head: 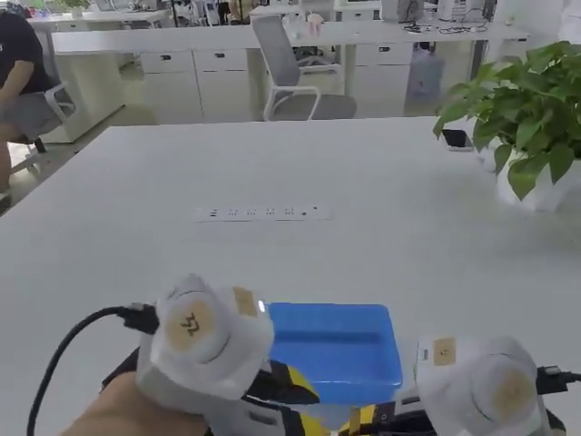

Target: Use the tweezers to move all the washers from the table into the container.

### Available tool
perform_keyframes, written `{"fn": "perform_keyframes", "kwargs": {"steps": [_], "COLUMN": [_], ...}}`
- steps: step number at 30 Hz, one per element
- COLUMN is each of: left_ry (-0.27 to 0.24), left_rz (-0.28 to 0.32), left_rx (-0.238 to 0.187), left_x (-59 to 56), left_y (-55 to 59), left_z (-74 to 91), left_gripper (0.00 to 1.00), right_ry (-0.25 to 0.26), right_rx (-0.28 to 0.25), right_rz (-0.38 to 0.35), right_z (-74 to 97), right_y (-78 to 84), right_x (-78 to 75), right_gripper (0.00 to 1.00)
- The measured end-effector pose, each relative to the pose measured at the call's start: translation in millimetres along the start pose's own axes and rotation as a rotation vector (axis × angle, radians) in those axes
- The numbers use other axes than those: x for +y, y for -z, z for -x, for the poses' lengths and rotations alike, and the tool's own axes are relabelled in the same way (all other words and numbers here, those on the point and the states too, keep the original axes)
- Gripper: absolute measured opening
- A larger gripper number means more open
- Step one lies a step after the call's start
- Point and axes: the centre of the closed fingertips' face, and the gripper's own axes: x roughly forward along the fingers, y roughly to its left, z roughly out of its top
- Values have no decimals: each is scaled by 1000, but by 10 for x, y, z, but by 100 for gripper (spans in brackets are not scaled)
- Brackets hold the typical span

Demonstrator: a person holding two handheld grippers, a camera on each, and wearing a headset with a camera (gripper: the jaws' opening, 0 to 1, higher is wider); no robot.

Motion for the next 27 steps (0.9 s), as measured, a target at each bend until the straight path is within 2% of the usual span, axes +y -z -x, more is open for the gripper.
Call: {"fn": "perform_keyframes", "kwargs": {"steps": [5, 6, 8, 10, 12, 15, 18, 19, 22, 23, 27], "left_ry": [-100, -140, -200, -231, -264, -330, -391, -420, -459, -490, -510], "left_rz": [166, 206, 249, 281, 287, 300, 291, 282, 259, 250, 250], "left_rx": [-156, -196, -260, -313, -372, -421, -434, -428, -416, -418, -412], "left_x": [46, 69, 102, 82, 52, 55, 65, 85, 114, 153, 177], "left_y": [51, 73, 98, 105, 62, 25, 25, 34, 44, 48, 72], "left_z": [216, 277, 364, 429, 494, 561, 597, 606, 626, 651, 677], "left_gripper": [29, 32, 37, 42, 42, 46, 54, 57, 69, 72, 82], "right_ry": [26, 27, 21, 18, 10, 11, 21, 24, 33, 36, 50], "right_rx": [-56, -63, -84, -109, -134, -157, -172, -175, -192, -196, -202], "right_rz": [-160, -187, -238, -258, -292, -318, -327, -327, -336, -334, -311], "right_z": [42, 53, 81, 121, 159, 211, 283, 302, 377, 396, 478], "right_y": [12, 23, 33, 32, 17, 1, -37, -48, -134, -161, -291], "right_x": [-112, -128, -136, -144, -137, -144, -158, -163, -183, -187, -232], "right_gripper": [1, 1, 1, 1, 1, 1, 1, 1, 2, 2, 2]}}
